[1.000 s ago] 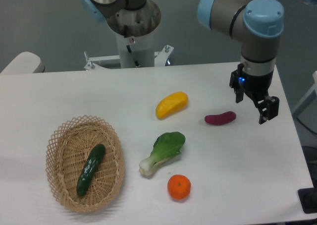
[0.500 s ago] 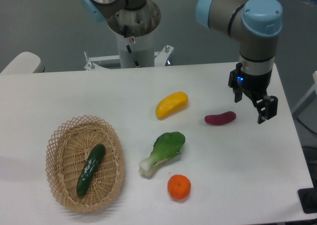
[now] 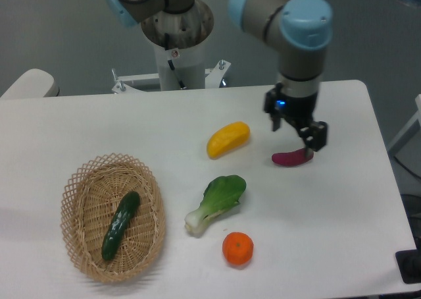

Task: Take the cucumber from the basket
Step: 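Move the gripper across the table and lower it into the wicker basket, then close the gripper around the green cucumber inside the basket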

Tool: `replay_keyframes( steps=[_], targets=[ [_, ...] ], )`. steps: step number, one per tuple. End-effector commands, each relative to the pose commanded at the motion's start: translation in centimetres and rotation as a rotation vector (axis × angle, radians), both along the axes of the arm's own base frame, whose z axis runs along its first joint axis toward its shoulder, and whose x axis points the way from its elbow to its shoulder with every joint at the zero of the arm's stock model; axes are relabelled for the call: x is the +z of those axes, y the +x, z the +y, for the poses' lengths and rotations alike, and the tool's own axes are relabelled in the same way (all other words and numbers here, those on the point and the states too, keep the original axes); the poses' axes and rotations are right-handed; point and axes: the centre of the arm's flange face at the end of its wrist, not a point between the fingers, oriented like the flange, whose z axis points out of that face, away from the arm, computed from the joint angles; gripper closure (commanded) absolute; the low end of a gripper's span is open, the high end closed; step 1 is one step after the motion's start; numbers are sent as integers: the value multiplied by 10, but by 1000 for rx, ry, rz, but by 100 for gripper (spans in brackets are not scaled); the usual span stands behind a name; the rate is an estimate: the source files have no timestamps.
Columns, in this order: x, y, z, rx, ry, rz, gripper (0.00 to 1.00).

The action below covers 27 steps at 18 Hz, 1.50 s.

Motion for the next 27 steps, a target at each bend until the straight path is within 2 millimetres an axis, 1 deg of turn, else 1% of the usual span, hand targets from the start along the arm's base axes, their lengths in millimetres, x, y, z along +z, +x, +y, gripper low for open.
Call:
replay_keyframes(
  steps=[3, 4, 5, 6, 10, 12, 13, 14, 15, 16, 18, 19, 22, 23, 24, 25, 27],
  targets=[
    [-9, 44, 38, 162, 31, -44, 0],
    [-19, 61, 56, 189, 29, -64, 0],
    [-24, 77, 71, 204, 32, -74, 0],
    [-25, 89, 81, 225, 36, -81, 0],
    [-45, 128, 125, 348, 40, -126, 0],
    [-65, 148, 144, 383, 27, -156, 0],
    [-72, 152, 150, 401, 23, -163, 0],
    [-77, 157, 157, 408, 33, -165, 0],
    [-82, 171, 167, 385, 45, -164, 0],
    [-89, 179, 175, 369, 54, -161, 0],
    [-105, 192, 185, 342, 45, -162, 0],
    [-116, 201, 191, 319, 31, -164, 0],
    [-123, 208, 200, 296, 43, -160, 0],
    [-128, 206, 203, 295, 40, -161, 0],
    [-132, 205, 208, 288, 37, -155, 0],
    [-139, 210, 214, 271, 27, -151, 0],
    [-142, 209, 224, 264, 30, -137, 0]
  ],
)
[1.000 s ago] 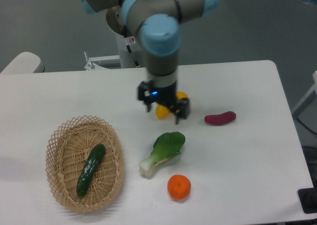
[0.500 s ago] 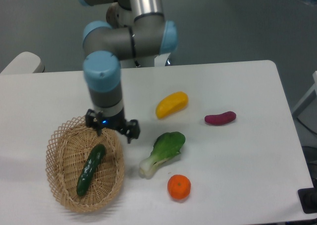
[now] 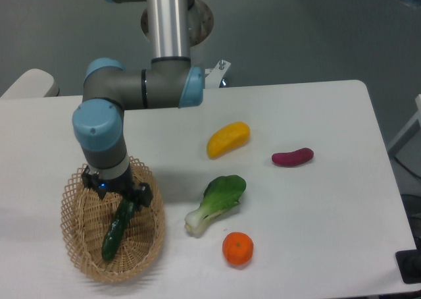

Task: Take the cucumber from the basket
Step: 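Close the gripper around the green cucumber inside the basket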

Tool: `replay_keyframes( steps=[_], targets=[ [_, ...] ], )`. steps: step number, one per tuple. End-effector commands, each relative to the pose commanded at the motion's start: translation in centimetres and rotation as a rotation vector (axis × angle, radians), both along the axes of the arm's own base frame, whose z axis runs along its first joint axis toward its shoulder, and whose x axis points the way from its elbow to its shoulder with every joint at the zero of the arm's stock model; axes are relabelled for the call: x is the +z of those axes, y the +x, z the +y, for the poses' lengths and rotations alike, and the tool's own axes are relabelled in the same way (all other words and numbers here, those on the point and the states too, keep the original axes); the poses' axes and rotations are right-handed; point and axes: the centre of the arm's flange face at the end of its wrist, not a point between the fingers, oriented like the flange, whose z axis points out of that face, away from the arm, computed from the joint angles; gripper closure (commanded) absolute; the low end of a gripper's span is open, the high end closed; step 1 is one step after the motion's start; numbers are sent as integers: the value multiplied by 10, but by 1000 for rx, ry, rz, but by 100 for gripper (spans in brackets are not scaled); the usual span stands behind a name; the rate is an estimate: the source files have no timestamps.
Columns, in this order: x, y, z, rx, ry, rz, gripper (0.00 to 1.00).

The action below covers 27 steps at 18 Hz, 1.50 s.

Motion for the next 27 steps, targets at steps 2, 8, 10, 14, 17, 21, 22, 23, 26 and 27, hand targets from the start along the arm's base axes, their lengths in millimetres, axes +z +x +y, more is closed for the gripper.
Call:
replay_keyframes(
  steps=[2, 8, 10, 14, 17, 21, 22, 23, 26, 27],
  targets=[
    [3, -1, 3, 0, 6, 3, 0],
    [-4, -5, 10, -3, 4, 2, 0],
    [-10, -5, 10, -13, -5, 1, 0],
    [-22, -6, 11, -27, -22, -4, 0],
    [-28, -7, 11, -26, -30, -8, 0],
    [-29, -7, 11, -25, -24, -3, 0],
    [-29, -6, 12, -27, -20, -3, 0],
    [-28, -6, 12, -26, -19, -3, 2],
    [-28, -8, 14, -26, -17, -2, 28],
    [-28, -8, 14, -27, -18, -2, 35]
  ],
)
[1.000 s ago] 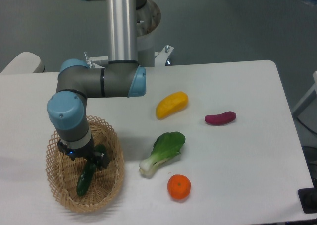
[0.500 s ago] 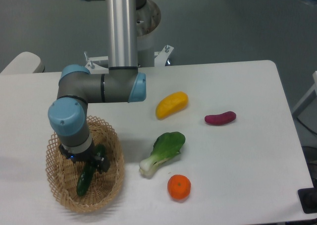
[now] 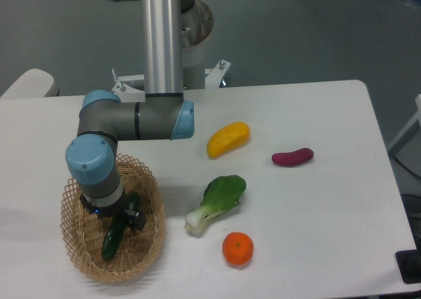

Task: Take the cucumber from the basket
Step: 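Close the gripper around the green cucumber inside the basket, then lift the cucumber out of the basket and carry it beside the sweet potato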

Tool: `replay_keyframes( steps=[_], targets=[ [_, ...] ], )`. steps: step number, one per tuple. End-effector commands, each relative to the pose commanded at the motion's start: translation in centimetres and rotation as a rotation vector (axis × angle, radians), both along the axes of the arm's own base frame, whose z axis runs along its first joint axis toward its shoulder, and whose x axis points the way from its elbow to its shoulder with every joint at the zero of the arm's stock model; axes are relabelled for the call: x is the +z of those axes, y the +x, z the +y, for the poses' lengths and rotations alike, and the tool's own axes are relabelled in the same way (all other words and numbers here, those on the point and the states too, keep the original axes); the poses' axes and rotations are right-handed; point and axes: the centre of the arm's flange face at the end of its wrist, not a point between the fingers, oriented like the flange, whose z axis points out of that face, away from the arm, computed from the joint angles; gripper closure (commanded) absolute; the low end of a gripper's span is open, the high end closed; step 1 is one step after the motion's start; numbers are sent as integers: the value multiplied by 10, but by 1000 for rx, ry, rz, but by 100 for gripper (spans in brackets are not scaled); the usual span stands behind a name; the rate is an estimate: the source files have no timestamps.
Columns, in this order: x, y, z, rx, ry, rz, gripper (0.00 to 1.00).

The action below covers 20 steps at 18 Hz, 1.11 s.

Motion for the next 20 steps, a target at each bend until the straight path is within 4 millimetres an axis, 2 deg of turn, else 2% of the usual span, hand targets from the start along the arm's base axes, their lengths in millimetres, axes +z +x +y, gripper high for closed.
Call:
replay_keyframes(
  steps=[2, 4, 9, 11, 14, 18, 20],
  targets=[
    [1, 0, 0, -8, 1, 1, 53],
    [5, 0, 1, -18, 7, 4, 63],
    [14, -3, 2, -18, 20, 11, 73],
    [21, -6, 4, -15, 31, 17, 74],
    [51, -16, 6, -23, 68, 39, 74],
    [98, -46, -8, -44, 119, 85, 73],
    [118, -68, -20, -48, 137, 109, 73]
  ],
)
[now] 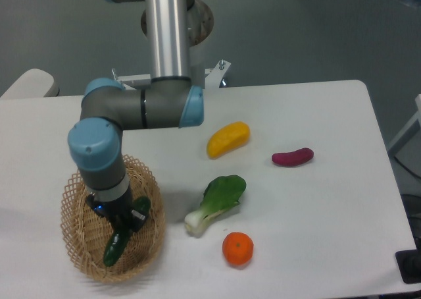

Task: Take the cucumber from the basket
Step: 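Lift the cucumber out of the basket and carry it beside the sweet potato, then hold the cucumber in the gripper just above the table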

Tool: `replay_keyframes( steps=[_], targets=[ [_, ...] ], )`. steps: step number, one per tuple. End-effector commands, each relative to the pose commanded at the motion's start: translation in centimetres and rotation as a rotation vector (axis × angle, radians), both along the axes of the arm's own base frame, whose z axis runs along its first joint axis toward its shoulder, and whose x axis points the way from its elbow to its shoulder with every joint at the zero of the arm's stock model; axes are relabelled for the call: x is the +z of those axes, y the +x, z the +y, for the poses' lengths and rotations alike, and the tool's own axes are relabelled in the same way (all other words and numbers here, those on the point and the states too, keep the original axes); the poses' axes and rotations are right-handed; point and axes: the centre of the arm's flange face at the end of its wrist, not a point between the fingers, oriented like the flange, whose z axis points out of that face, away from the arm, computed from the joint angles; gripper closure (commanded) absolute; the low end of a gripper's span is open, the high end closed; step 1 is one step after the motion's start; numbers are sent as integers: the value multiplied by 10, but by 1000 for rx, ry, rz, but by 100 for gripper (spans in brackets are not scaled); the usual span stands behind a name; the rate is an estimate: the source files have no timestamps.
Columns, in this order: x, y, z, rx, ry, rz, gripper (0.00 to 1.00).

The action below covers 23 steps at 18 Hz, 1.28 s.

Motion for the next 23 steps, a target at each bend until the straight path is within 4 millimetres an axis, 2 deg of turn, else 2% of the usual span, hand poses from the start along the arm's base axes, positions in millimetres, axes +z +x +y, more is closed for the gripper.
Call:
replay_keyframes(
  steps=[2, 3, 5, 11, 13, 16, 19, 23],
  targets=[
    [18, -30, -19, -5, -2, 19, 73],
    [27, -52, -34, -27, -17, 30, 73],
    [34, -89, -60, -42, -45, 36, 73],
    [41, -192, -144, -130, -118, 56, 73],
    [40, -220, -173, -187, -144, 62, 73],
    [40, -247, -201, -240, -163, 77, 73],
    [40, -265, -219, -277, -166, 85, 73],
    [33, -270, -223, -317, -185, 89, 73]
  ],
)
